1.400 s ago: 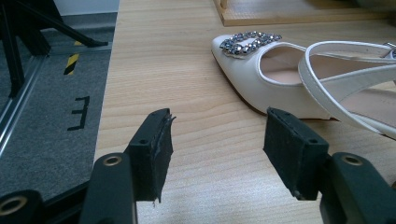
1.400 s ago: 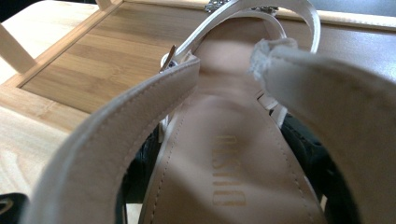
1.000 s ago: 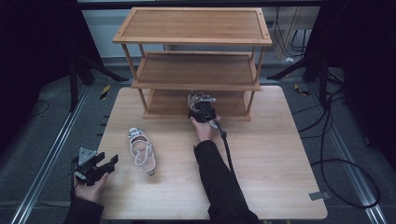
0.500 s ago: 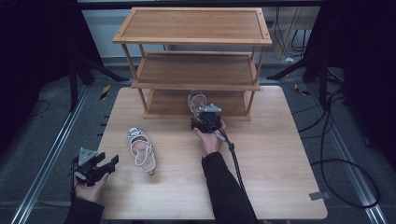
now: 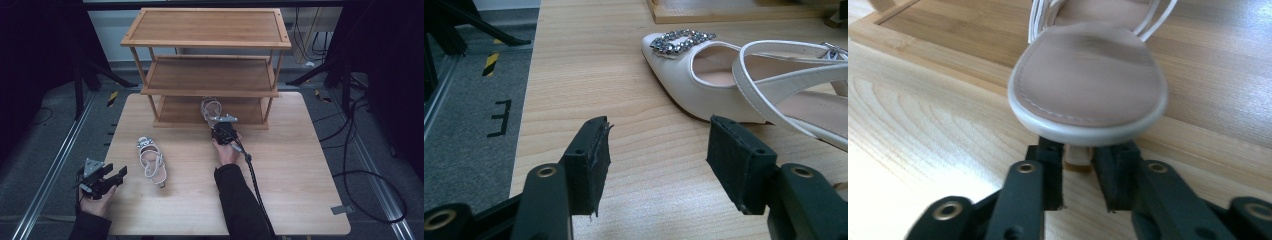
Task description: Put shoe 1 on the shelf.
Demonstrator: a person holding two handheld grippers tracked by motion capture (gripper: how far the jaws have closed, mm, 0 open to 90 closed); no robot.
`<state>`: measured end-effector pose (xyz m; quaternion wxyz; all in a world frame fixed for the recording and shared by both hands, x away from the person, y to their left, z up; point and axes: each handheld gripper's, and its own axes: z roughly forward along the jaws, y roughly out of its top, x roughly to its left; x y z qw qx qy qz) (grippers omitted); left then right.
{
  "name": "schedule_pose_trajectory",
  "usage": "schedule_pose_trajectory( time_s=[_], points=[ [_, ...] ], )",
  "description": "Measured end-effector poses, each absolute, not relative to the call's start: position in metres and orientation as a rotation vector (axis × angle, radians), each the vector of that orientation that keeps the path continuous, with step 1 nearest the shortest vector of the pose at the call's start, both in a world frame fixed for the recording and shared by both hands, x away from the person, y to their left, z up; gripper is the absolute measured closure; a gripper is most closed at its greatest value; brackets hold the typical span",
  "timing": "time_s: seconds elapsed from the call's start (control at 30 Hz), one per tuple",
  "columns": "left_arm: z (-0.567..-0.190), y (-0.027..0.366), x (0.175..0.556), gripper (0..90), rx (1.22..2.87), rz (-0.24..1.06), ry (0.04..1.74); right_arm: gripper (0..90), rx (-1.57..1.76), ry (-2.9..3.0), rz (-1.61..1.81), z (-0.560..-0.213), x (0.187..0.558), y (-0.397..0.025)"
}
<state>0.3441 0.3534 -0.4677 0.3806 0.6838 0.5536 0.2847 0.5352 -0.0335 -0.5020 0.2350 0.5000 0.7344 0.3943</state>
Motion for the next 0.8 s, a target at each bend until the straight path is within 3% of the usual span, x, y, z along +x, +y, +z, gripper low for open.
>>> schedule_pose_trajectory(
  time_s=[0.8],
  points=[
    [-0.467,0.355,0.343,41.3,1.738,0.736,1.416,76.8,1.335,2.01,1.11,-0.495,0.565,-0.001]
  ],
)
